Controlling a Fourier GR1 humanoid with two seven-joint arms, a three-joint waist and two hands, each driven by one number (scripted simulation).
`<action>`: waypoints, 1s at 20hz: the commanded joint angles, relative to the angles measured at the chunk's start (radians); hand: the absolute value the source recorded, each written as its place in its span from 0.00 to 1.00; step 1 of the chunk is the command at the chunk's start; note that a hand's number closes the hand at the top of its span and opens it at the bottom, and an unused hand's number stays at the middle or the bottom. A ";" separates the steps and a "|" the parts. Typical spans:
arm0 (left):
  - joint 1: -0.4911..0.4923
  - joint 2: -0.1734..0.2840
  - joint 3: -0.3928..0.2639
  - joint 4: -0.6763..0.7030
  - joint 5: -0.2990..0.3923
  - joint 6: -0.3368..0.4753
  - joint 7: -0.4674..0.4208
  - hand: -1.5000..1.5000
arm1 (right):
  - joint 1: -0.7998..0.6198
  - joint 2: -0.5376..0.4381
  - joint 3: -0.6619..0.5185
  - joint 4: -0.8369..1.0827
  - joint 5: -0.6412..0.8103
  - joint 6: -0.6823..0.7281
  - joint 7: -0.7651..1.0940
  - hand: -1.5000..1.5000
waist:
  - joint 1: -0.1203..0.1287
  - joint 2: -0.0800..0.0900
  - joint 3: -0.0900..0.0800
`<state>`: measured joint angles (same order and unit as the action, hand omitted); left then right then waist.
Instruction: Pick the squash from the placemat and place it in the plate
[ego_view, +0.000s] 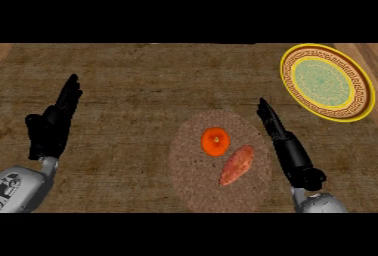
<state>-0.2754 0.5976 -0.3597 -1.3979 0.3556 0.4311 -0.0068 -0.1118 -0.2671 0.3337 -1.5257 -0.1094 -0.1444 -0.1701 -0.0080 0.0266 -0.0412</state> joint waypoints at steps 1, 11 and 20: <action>0.032 -0.072 -0.032 0.011 -0.006 0.013 0.007 0.50 | -0.065 -0.017 0.012 -0.008 -0.029 0.082 0.071 1.00 | 0.012 -0.025 0.041; 0.056 -0.096 -0.017 0.035 0.071 -0.073 0.024 0.50 | -0.263 -0.043 -0.184 0.348 -0.124 0.247 -0.294 0.00 | 0.050 -0.006 0.045; 0.028 -0.114 0.029 0.079 0.056 -0.113 0.045 0.50 | -0.375 -0.097 0.001 0.663 0.220 0.359 -0.593 0.00 | 0.024 -0.020 0.042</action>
<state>-0.2392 0.5191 -0.3281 -1.3476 0.4335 0.3110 0.0440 -0.4453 -0.3606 0.2845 -0.9558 -0.0035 0.2225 -0.6833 0.0248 0.0083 0.0008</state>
